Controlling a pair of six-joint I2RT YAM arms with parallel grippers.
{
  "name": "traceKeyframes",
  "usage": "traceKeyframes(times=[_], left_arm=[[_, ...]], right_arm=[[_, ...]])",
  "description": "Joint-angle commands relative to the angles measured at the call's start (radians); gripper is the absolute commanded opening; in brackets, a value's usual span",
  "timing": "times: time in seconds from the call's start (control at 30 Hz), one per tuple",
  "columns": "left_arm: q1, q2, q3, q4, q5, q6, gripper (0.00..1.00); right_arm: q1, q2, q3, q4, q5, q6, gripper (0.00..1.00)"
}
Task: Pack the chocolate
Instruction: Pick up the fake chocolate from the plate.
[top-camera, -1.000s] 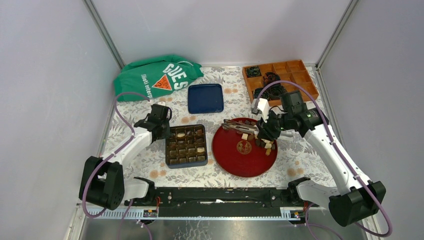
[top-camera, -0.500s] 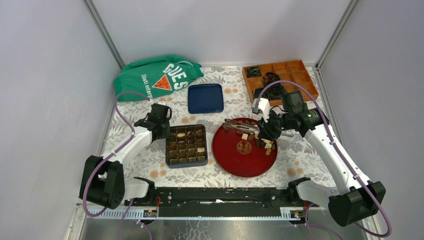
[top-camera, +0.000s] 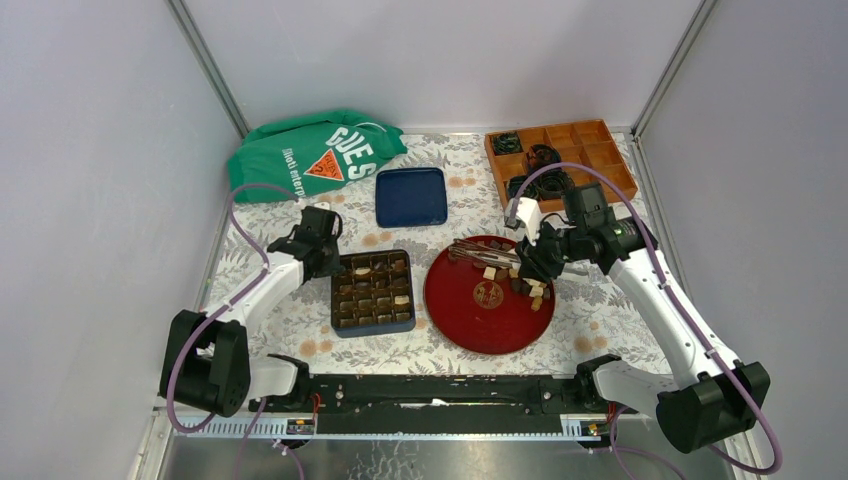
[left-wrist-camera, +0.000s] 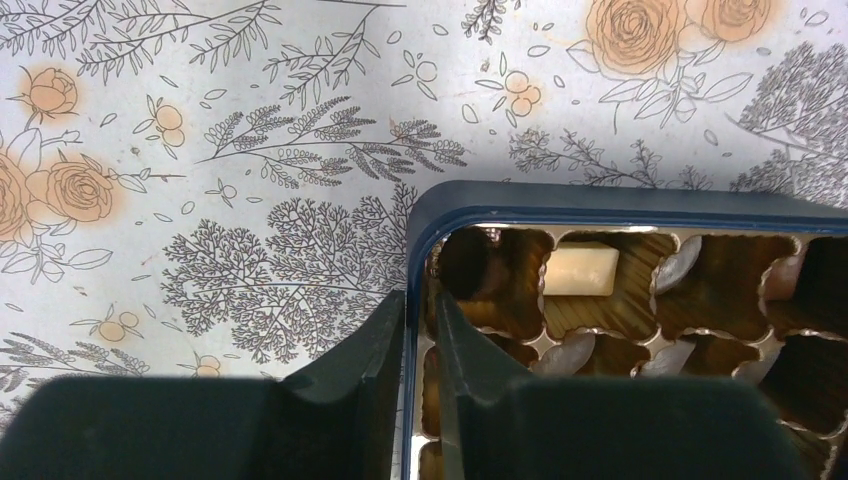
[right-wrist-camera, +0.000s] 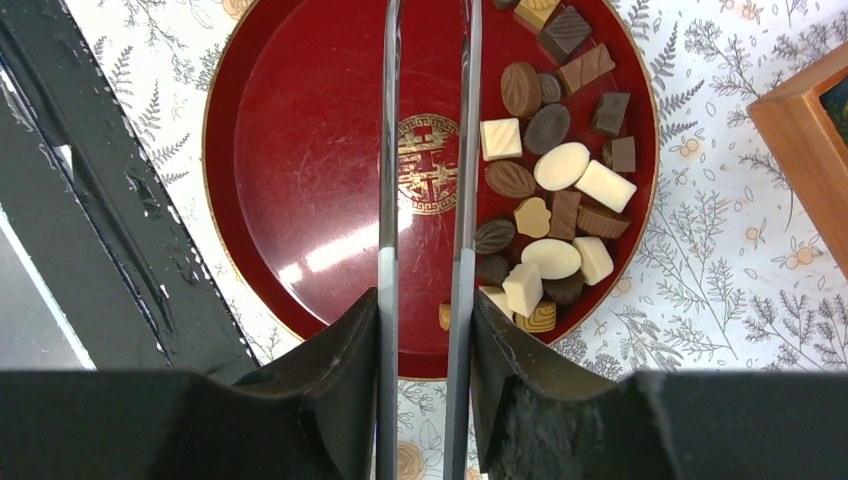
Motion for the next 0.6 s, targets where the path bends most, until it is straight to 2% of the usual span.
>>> traceKeyframes(times=[0.0,0.13,0.23,0.4,0.57], left_arm=[[0.01,-0.029,0.044,0.01,0.0,-0.009,0.26],[0.013,-0.05,0.047,0.011,0.003,-0.005,0.34],[0.015,-0.074,0.049,0.011,0.009,0.007,0.45],[0.015,-0.169,0.058,0.021,0.033,0.065,0.75],[0.016,-0.328,0.023,0.074,0.077,0.13,0.98]], right_arm=[[-0.011,-0.011,-0.008,0.033,0.022,0.004,0.4],[-0.016,-0.004,-0.011,0.026,0.053,0.001,0.4],[-0.023,0.003,-0.01,0.011,0.085,-0.011,0.4],[-0.046,0.014,-0.022,-0.02,0.142,-0.044,0.4],[-0.079,0.032,-0.026,-0.053,0.181,-0.077,0.4]])
